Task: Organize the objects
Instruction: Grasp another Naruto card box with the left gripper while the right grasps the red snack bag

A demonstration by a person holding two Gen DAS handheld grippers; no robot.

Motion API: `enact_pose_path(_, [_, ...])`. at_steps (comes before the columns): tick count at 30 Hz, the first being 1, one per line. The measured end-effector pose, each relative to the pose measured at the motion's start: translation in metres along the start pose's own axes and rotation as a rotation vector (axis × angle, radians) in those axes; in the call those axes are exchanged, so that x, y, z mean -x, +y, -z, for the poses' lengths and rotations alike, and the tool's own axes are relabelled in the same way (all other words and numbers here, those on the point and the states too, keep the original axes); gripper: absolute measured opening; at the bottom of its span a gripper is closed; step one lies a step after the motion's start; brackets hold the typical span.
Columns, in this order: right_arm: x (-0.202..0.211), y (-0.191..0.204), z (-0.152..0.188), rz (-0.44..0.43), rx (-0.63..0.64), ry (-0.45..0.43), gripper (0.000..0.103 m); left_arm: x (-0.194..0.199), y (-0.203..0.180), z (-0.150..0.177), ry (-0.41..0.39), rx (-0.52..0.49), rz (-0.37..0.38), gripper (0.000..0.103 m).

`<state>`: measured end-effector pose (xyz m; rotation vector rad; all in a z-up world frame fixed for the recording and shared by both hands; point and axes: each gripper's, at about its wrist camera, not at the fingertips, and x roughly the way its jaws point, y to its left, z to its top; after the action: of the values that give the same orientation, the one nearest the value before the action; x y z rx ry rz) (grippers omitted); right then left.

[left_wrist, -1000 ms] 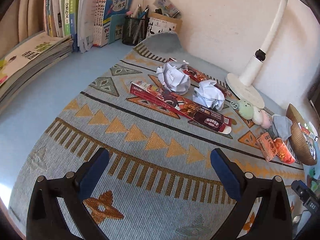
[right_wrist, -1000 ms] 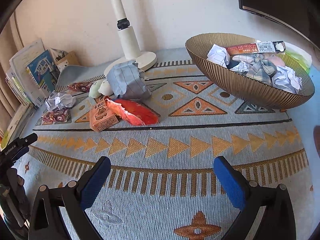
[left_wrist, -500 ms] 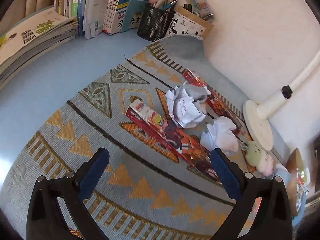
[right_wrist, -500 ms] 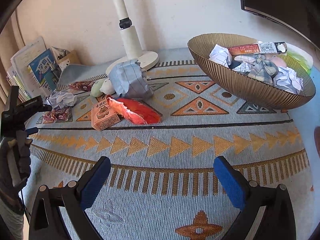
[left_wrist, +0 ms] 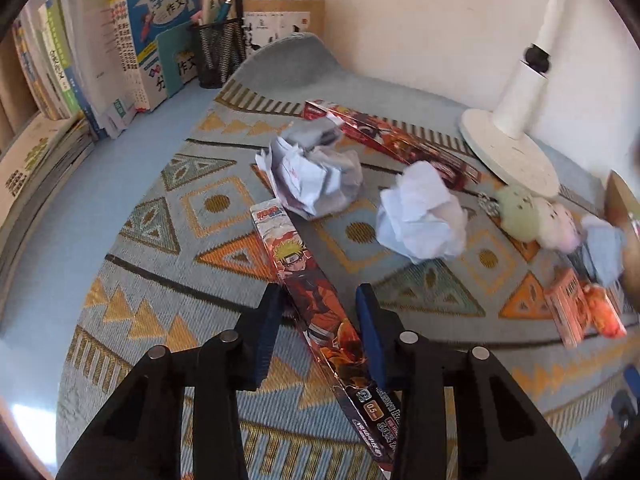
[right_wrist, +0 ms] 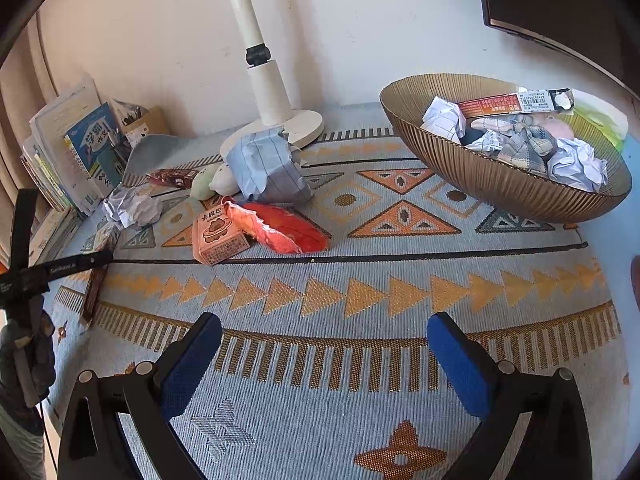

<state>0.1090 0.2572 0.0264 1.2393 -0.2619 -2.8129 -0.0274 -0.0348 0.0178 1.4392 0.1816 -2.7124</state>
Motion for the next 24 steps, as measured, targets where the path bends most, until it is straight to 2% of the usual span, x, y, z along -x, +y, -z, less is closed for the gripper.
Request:
enact_pose_path(3, [0.0, 0.001, 0.0, 0.0, 0.0, 0.0, 0.103, 0.021, -0.009, 0.028, 0.015, -0.17, 0.065, 0.028])
enact_pose_path(5, [0.001, 0.001, 0.001, -0.001, 0.0, -0.001, 0.103, 0.03, -0.012, 0.042, 0.04, -0.226, 0.127, 0.029])
enact_pose_path(6, [0.001, 0.001, 0.001, -0.002, 0.0, -0.001, 0.103, 0.032, -0.014, 0.045, 0.044, -0.23, 0.141, 0.035])
enact_pose_path(7, [0.001, 0.001, 0.001, -0.002, -0.001, -0.001, 0.103, 0.034, -0.015, 0.047, 0.042, -0.223, 0.141, 0.046])
enact_pose_path(11, [0.003, 0.0, 0.001, -0.006, -0.004, -0.003, 0.103, 0.029, -0.022, 0.045, 0.007, -0.184, 0.099, 0.047])
enact_pose_path(12, [0.003, 0.0, 0.0, -0.008, -0.006, -0.005, 0.103, 0.028, -0.026, 0.045, -0.006, -0.195, 0.08, 0.045])
enact_pose_path(13, [0.004, 0.0, 0.0, -0.006, -0.011, -0.007, 0.103, 0.028, -0.03, 0.046, -0.017, -0.21, 0.076, 0.033])
enact_pose_path(15, [0.005, -0.001, -0.001, -0.003, -0.015, -0.013, 0.103, 0.032, -0.037, 0.049, -0.017, -0.224, 0.127, 0.015])
enact_pose_path(16, [0.005, -0.001, -0.001, -0.002, -0.014, -0.012, 0.103, 0.034, -0.04, 0.049, -0.013, -0.219, 0.164, 0.015])
enact_pose_path(18, [0.004, 0.001, -0.005, -0.038, -0.002, 0.012, 0.102, 0.036, -0.048, 0.052, -0.04, -0.224, 0.176, 0.015])
enact_pose_path(19, [0.003, 0.003, -0.008, -0.058, 0.004, 0.021, 0.098, 0.035, -0.052, 0.055, -0.06, -0.232, 0.174, 0.015])
enact_pose_path(20, [0.002, 0.006, -0.011, -0.058, 0.016, 0.024, 0.089, 0.033, -0.056, 0.057, -0.059, -0.246, 0.153, 0.015])
enact_pose_path(21, [0.001, 0.011, -0.016, -0.043, 0.035, 0.025, 0.083, 0.033, -0.061, 0.058, -0.062, -0.267, 0.131, 0.015])
enact_pose_path(22, [0.0, 0.018, -0.023, -0.021, 0.062, 0.018, 0.08, 0.034, -0.063, 0.06, -0.068, -0.286, 0.141, 0.015])
enact_pose_path(24, [-0.005, 0.034, -0.037, 0.028, 0.132, -0.007, 0.08, 0.034, -0.065, 0.061, -0.068, -0.304, 0.147, 0.015])
